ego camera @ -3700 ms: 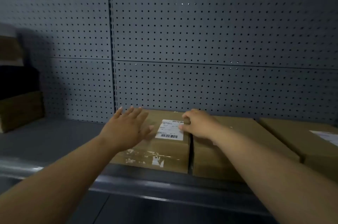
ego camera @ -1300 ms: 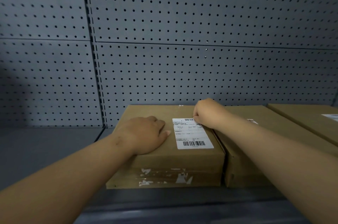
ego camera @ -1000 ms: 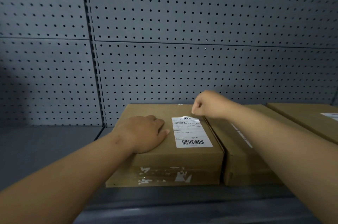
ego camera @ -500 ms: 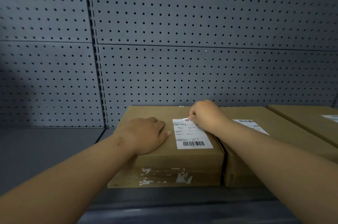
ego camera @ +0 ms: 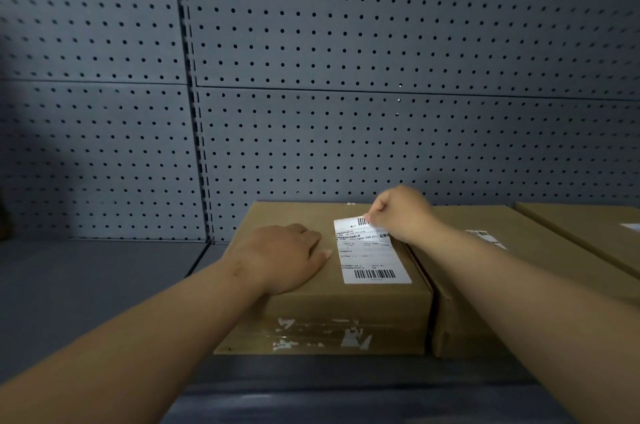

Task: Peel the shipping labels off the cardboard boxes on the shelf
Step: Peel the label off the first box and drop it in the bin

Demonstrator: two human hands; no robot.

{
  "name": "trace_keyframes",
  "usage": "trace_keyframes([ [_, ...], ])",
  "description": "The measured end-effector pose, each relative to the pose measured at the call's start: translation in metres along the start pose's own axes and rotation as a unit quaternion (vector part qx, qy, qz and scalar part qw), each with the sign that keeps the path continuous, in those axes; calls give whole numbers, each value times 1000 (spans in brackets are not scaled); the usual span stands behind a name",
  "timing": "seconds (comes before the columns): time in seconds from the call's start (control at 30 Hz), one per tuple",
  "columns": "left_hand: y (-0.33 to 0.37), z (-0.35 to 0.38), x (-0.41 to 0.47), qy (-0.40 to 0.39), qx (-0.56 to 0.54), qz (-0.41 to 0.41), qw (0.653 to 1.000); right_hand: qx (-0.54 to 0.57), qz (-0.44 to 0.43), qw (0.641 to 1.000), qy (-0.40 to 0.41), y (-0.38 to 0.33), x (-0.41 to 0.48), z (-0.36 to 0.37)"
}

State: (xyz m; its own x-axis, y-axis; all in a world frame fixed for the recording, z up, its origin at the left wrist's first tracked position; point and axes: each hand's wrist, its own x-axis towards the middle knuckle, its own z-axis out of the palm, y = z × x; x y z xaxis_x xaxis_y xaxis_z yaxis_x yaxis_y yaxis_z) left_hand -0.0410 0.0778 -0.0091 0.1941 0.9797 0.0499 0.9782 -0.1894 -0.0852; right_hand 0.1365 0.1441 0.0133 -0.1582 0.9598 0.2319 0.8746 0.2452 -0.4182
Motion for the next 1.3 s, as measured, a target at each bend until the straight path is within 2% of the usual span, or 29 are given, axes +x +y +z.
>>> trace_keyframes([
  [0.07, 0, 0, 0, 2, -2, -1, 1000, -114, -20, 993, 8, -16, -5, 6],
  [0.1, 1, 0, -1, 3, -4, -1, 1000, -126, -45, 991, 3, -27, -10, 8],
  [0.2, 2, -1, -1, 1, -6, -1, 1000, -34, -80, 996, -37, -43, -18, 0],
  [0.27, 2, -2, -2, 3, 3, -2, 1000, 25, -64, 998, 7, -31, -13, -10],
  [0.33, 2, -1, -2, 5, 3, -2, 1000, 13, -64, 998, 20, -20, -10, -16],
  [0.5, 1, 0, -2, 13, -2, -3, 1000, -65, -86, 994, -13, -25, -11, -11],
  [0.63, 1, 1, -2, 7, -7, -7, 1000, -110, -95, 986, -78, -26, -11, -4],
  [0.77, 1, 1, -1, 5, -8, -11, 1000, -227, -93, 968, -56, -32, -10, 4],
  [0.9, 2, 0, -2, 5, -6, -8, 1000, -148, -111, 982, -33, -27, -7, 13],
  [1.03, 1, 0, -2, 9, -7, -7, 1000, -132, -137, 978, -86, -32, -7, 8],
  [1.2, 2, 1, -2, 11, -6, -6, 1000, -172, -195, 965, -35, -33, -10, 0],
  [1.3, 1, 2, -1, 18, -11, -8, 1000, -214, -266, 940, -5, -37, -15, 9],
])
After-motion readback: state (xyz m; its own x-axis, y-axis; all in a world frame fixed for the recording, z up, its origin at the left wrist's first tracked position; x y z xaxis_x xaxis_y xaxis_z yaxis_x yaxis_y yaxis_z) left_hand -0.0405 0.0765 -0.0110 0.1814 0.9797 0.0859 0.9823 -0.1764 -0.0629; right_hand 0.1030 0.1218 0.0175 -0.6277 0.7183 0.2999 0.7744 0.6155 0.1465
